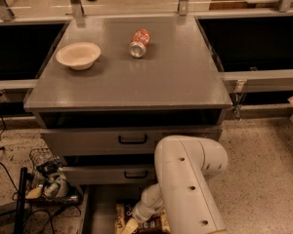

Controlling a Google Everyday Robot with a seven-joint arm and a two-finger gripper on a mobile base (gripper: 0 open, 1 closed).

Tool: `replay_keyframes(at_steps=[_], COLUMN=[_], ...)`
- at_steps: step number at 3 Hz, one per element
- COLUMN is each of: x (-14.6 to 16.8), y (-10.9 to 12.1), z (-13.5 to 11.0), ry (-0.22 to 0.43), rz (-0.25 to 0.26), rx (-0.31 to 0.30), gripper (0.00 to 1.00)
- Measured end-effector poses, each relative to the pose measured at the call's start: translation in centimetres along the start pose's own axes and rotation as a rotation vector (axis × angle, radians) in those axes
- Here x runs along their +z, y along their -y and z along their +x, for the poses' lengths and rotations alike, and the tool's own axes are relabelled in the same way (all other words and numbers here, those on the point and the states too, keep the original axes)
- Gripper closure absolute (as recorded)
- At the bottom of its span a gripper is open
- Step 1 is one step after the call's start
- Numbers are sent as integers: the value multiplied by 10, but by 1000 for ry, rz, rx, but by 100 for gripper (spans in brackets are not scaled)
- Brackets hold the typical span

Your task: Pick brown chip bag from bottom drawer and place on counter

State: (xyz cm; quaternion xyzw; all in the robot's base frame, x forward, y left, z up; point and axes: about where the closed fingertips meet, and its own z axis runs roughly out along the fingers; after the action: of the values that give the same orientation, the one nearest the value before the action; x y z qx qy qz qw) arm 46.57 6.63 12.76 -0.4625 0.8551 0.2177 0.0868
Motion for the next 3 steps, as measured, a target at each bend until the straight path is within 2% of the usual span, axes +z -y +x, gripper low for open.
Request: replay_keyframes(at_steps=[3], x=[0], y=[0], z=[0], ry=[0], rz=[0], rx=[0], gripper=[73])
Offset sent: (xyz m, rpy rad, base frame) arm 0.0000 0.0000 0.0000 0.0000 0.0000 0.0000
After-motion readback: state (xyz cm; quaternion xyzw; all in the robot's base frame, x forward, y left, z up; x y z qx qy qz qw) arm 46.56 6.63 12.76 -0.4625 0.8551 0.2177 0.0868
